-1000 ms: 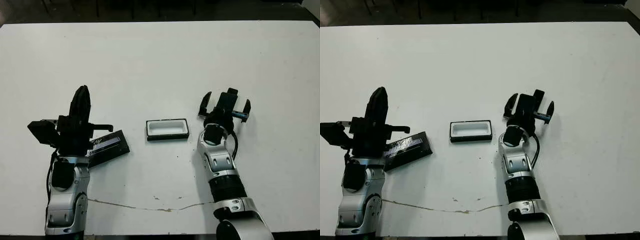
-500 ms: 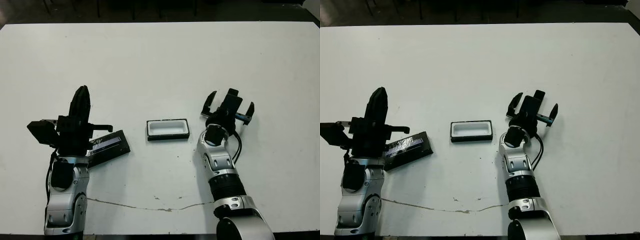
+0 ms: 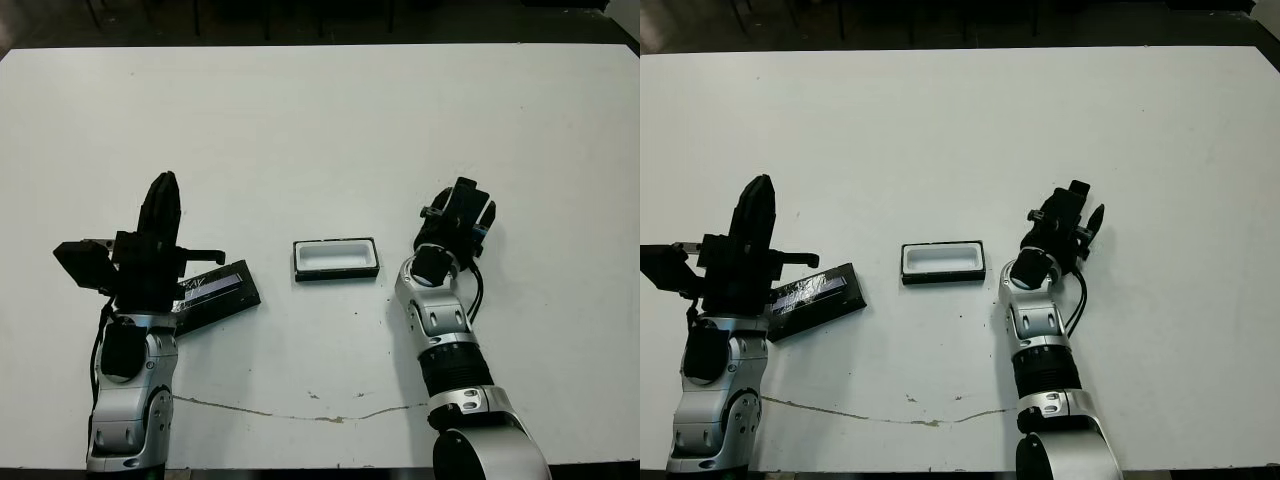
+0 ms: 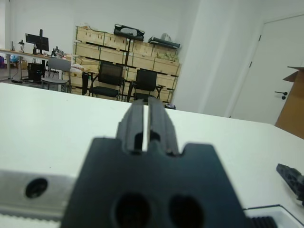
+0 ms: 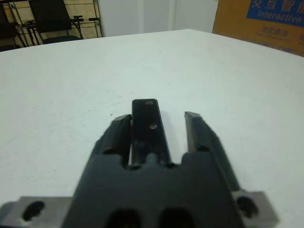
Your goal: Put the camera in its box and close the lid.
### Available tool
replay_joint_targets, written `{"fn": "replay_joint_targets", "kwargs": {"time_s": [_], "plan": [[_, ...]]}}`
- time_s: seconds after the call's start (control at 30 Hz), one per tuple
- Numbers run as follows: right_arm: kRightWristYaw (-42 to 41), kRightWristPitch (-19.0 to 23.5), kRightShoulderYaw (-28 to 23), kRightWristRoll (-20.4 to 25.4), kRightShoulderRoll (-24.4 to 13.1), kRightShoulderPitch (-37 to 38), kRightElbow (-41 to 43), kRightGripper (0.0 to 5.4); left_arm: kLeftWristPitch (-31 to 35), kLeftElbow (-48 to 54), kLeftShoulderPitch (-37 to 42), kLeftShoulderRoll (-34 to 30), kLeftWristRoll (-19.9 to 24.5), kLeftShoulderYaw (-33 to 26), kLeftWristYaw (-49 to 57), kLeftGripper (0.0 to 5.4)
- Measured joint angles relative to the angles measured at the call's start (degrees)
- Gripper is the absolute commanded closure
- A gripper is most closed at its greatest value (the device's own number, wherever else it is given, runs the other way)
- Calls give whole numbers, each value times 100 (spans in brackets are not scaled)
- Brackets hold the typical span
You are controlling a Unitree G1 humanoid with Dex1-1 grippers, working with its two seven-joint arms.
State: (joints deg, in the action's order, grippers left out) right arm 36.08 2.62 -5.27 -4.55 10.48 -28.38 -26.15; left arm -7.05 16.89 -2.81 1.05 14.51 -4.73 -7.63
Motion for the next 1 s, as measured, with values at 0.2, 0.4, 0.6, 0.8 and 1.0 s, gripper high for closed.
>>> {"fn": "replay_joint_targets", "kwargs": {"time_s": [0.2, 0.4, 0.6, 0.8, 1.0], "plan": [[-231, 473, -60, 159, -2, 2, 286, 456, 20, 65, -9, 10, 9, 28, 41, 540], [-387, 768, -122, 226, -3, 5, 483, 460, 61, 87, -18, 24, -10, 38, 73, 540], [-499, 749, -165, 261, -3, 23, 510, 460, 60, 87, -40, 24, -15, 41, 72, 540], [-734, 376, -51, 143, 7, 343, 711, 460, 60, 87, -78, 29, -81, 54, 108, 540], [-1406, 574, 421, -67, -199, 1420, 2152, 460, 54, 88, -125, 35, -127, 81, 121, 540]]}}
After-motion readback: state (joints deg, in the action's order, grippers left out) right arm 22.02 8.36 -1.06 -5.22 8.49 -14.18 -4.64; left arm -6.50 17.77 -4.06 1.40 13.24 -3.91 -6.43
